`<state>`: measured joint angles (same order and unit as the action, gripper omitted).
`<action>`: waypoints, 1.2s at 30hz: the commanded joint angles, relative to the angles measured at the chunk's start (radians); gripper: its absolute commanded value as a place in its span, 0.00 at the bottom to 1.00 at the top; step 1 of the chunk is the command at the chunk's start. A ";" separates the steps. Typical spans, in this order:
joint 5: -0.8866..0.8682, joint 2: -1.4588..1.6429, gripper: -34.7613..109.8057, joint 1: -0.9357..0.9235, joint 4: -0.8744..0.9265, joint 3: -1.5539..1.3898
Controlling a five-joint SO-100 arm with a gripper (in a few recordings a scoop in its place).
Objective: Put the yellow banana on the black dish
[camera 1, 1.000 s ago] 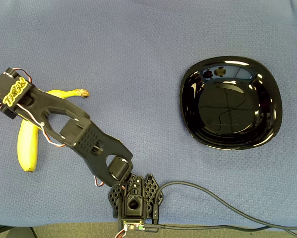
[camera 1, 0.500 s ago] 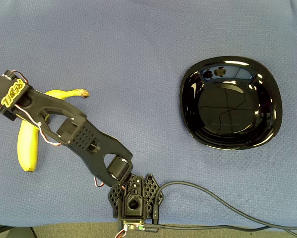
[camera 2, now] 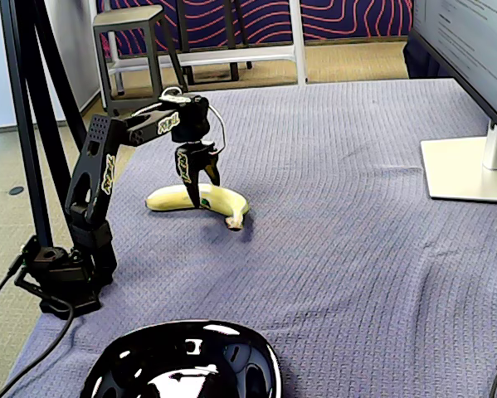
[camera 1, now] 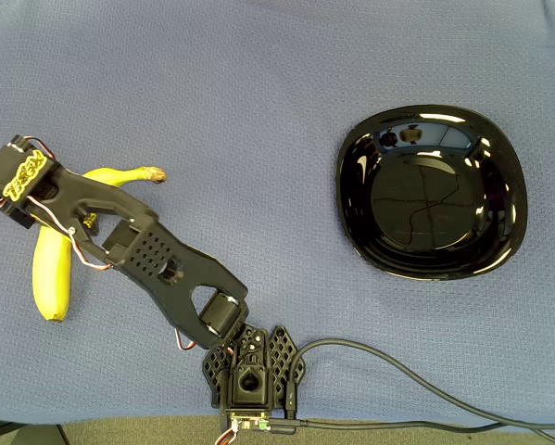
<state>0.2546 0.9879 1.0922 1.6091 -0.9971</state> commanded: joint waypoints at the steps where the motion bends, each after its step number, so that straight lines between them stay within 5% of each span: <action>1: 0.003 0.006 0.47 0.029 -0.012 0.063; 11: -0.003 0.031 0.37 0.028 -0.028 0.077; 36: -0.003 0.020 0.37 -0.031 -0.077 0.028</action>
<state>0.2623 0.9863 1.0753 1.5401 -0.9741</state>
